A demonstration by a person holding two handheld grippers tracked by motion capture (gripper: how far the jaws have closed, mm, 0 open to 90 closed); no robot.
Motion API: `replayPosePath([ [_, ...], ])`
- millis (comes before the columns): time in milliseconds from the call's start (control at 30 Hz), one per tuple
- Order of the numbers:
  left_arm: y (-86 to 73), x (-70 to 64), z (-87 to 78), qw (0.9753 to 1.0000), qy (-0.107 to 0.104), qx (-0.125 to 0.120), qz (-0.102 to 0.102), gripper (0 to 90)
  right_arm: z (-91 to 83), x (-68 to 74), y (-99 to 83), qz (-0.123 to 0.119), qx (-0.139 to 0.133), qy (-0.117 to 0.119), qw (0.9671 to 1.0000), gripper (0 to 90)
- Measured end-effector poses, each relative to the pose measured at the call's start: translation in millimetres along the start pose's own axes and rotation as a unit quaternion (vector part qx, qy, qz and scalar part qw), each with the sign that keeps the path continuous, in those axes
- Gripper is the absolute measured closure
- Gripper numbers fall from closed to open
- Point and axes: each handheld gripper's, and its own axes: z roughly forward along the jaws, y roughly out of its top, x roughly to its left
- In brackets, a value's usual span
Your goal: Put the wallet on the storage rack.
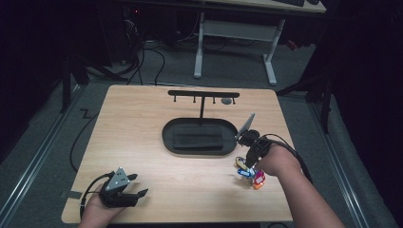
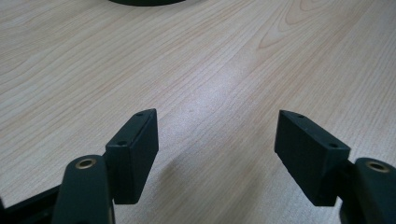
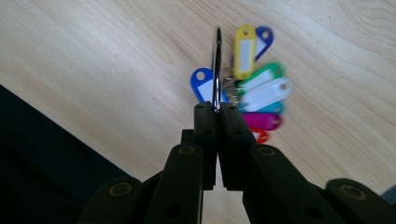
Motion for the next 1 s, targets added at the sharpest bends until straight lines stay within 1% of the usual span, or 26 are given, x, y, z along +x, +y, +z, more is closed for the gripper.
replayPosePath([
  [33,-0.3,0.0,-0.2,1.0000,0.001,-0.002,0.000,30.9,-3.4,-0.6,0.4,-0.001,0.001,0.001,1.0000,87.5],
  [133,-1.1,0.5,-1.1,1.0000,0.003,-0.004,-0.002,30.9,-15.2,-2.2,1.0,0.008,0.000,0.001,1.0000,87.6],
  [167,-1.1,1.0,-2.0,1.0000,0.002,-0.001,-0.002,30.9,-19.5,-3.0,0.9,0.012,-0.003,0.003,0.9999,87.6],
  [233,-1.7,1.4,-2.2,1.0000,0.002,-0.004,-0.004,30.9,-29.4,-5.3,0.3,0.017,-0.013,0.002,0.9998,87.6],
  [367,-2.8,1.9,-2.9,1.0000,0.001,-0.004,-0.005,31.0,-46.9,-6.2,-0.9,0.024,-0.025,-0.001,0.9994,87.5],
  [433,-3.4,2.4,-3.7,1.0000,0.000,-0.002,-0.006,31.0,-55.9,-6.8,-1.3,0.022,-0.030,-0.002,0.9993,87.3],
  [500,-4.5,2.2,-4.1,0.9999,0.000,-0.006,-0.010,31.1,-66.5,-5.9,-1.3,0.019,-0.038,0.002,0.9991,87.4],
  [600,-5.3,1.4,-5.0,0.9999,-0.001,-0.008,-0.010,31.2,-78.1,-4.9,-0.1,0.020,-0.045,0.005,0.9988,87.4],
  [633,-5.5,1.1,-4.9,0.9999,0.000,-0.008,-0.009,31.2,-81.8,-4.9,0.6,0.016,-0.046,0.002,0.9988,87.5],
  [700,-5.8,1.3,-5.3,1.0000,-0.001,-0.004,-0.006,31.2,-88.1,-3.3,2.0,0.023,-0.046,0.003,0.9987,87.4],
  [733,-5.8,1.6,-5.3,1.0000,-0.002,-0.006,-0.007,31.2,-90.6,-4.3,3.2,0.014,-0.048,0.000,0.9987,87.4],
  [767,-5.4,1.8,-5.4,0.9999,-0.001,-0.008,-0.007,31.2,-93.7,-3.1,4.5,0.023,-0.046,-0.001,0.9987,87.4],
  [800,-5.1,1.8,-5.3,0.9999,-0.001,-0.009,-0.007,31.2,-95.5,-4.0,5.9,0.016,-0.047,-0.003,0.9988,87.4],
  [833,-4.6,1.7,-5.0,0.9999,-0.001,-0.009,-0.007,31.2,-96.8,-3.5,7.0,0.018,-0.046,-0.005,0.9988,87.4],
  [867,-4.3,1.7,-4.3,1.0000,-0.002,-0.007,-0.006,31.2,-98.2,-3.9,8.6,0.013,-0.048,-0.007,0.9987,87.4],
  [1000,-4.0,1.6,-3.2,1.0000,-0.001,-0.006,-0.003,31.1,-101.8,-6.5,15.2,0.013,-0.049,-0.013,0.9986,87.5],
])
